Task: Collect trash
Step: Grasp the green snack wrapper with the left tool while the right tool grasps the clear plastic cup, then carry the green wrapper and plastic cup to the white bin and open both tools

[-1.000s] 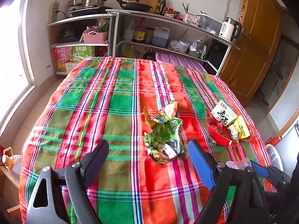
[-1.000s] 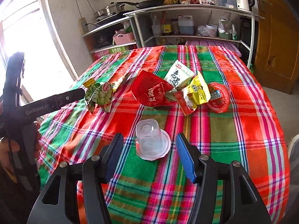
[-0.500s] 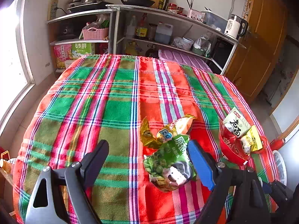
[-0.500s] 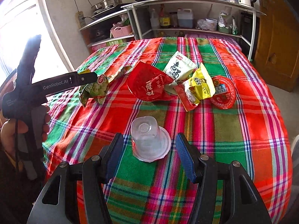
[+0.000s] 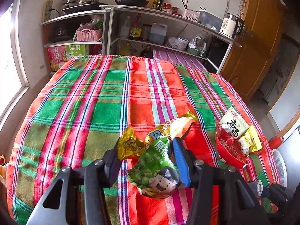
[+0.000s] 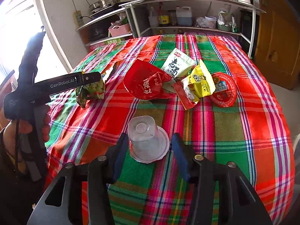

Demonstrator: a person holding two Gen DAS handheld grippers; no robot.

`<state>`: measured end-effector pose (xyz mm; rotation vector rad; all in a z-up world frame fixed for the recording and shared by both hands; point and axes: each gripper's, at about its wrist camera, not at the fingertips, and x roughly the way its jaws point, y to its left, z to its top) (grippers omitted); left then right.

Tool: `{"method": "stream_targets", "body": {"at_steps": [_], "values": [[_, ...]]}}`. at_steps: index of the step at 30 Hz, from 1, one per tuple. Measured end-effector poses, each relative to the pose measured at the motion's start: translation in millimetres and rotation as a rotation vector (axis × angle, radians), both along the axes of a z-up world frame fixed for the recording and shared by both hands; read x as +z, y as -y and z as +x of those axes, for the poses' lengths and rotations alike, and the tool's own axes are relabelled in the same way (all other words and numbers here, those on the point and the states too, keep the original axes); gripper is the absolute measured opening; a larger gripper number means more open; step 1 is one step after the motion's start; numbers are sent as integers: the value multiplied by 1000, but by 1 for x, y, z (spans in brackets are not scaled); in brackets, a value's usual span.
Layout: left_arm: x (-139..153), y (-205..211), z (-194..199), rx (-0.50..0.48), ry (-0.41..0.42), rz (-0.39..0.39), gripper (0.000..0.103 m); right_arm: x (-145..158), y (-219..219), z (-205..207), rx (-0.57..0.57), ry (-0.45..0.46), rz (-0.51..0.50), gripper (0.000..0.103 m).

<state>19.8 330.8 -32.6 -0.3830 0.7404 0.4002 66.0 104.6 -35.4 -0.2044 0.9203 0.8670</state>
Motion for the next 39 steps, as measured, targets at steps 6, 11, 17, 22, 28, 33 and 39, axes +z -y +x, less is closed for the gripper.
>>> {"method": "stream_targets", "body": {"at_steps": [6, 11, 17, 22, 28, 33, 39], "values": [[3, 6, -1, -16, -4, 33, 34, 1, 0, -3, -4, 13, -3, 40], [5, 10, -4, -23, -5, 50, 28, 2, 0, -5, -7, 24, -4, 35], [12, 15, -10, -26, 11, 50, 27, 4, 3, -6, -9, 28, 12, 35], [17, 21, -17, -28, 27, 47, 27, 7, 8, -6, -17, 28, 33, 31], [22, 26, -29, -21, 46, 44, 26, 14, 16, -8, -26, 41, 58, 31], [29, 32, -38, -32, 75, 20, 26, 20, 23, -10, -31, 50, 86, 31], [46, 52, -43, -74, 112, 33, 26, 31, 35, -11, -54, 68, 116, 31]]}}
